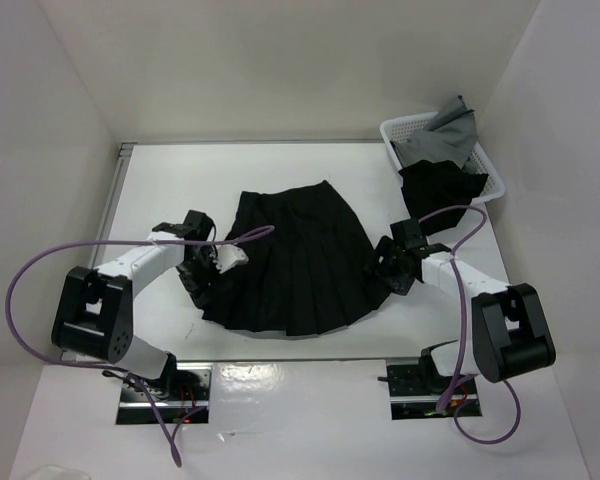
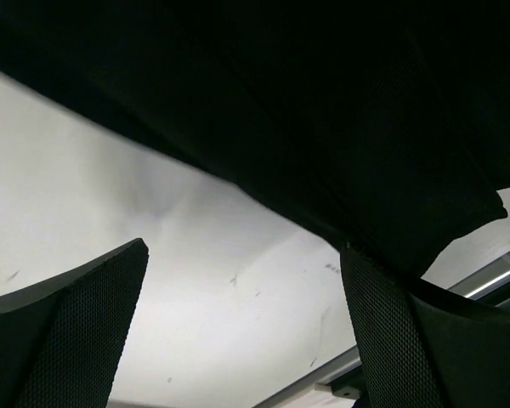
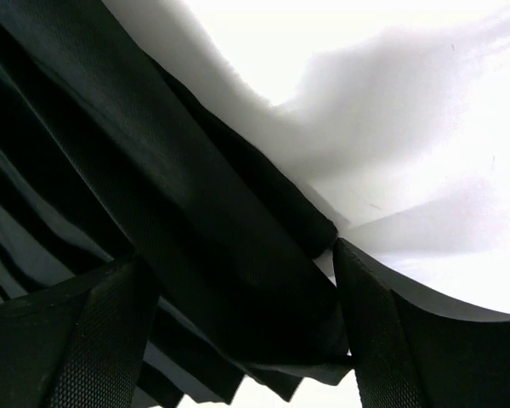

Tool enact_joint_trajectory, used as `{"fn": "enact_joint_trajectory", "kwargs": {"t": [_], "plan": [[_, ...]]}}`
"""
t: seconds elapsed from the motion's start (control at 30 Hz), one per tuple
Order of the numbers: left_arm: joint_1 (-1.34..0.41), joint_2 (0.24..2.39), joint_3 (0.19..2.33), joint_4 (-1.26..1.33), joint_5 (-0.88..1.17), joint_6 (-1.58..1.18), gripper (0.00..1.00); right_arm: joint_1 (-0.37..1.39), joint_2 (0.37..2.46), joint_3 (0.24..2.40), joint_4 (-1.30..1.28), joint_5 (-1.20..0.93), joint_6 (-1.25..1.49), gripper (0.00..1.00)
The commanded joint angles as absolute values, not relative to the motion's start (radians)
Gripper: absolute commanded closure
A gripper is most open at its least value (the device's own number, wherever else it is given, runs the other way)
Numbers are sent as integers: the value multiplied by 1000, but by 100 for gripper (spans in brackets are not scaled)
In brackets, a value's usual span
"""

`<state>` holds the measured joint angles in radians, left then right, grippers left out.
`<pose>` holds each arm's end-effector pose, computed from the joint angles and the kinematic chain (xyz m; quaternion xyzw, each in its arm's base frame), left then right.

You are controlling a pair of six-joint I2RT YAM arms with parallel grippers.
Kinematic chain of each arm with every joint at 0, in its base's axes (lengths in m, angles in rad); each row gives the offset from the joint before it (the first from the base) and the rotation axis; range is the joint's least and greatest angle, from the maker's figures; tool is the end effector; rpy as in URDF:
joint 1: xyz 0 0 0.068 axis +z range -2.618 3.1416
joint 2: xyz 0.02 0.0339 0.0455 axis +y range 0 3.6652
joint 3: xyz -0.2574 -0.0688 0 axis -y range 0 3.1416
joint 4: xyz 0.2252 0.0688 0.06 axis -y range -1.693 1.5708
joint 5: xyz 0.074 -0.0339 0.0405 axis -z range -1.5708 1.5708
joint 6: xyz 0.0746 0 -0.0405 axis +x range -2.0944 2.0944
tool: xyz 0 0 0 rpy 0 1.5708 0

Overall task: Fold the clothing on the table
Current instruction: Flatten the skirt out

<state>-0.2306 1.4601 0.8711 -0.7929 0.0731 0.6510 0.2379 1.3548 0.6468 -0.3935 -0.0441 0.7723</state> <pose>0.2324 -0.0602 0.1483 0.4276 0.8983 -0.0159 0.0998 0.2345 0.0603 0.1316 0.2518 0.9392 0.1312 0.1930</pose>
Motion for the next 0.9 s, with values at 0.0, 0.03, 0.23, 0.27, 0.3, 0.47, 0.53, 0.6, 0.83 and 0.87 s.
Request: {"fn": "enact_joint_trajectory", "kwargs": {"t": [0.0,0.03,0.23,0.27,0.3,0.47,0.53,0.6,0.83,0.87], "plan": [[-215,1517,899,-810,242,719,0,245,1310,621,-413,-60,765,19],[-215,1526,890,-810,270,719,0,245,1310,611,-413,-69,765,25],[-225,1476,865,-801,380,748,0,255,1299,611,-413,-78,765,49],[-225,1476,865,-801,390,761,2,255,1299,611,-413,-78,765,58],[-225,1476,865,-801,414,773,4,255,1308,611,-413,-78,765,64],[-239,1564,876,-756,425,762,35,255,1341,630,-413,-87,756,97],[-249,1621,876,-743,395,752,66,255,1341,640,-413,-87,747,100],[-239,1644,867,-718,355,729,95,255,1327,649,-448,-87,747,100],[-146,1455,911,-869,187,813,100,325,1087,716,-668,-159,811,100],[-146,1416,920,-893,134,830,100,337,1048,716,-701,-172,848,100]]}}
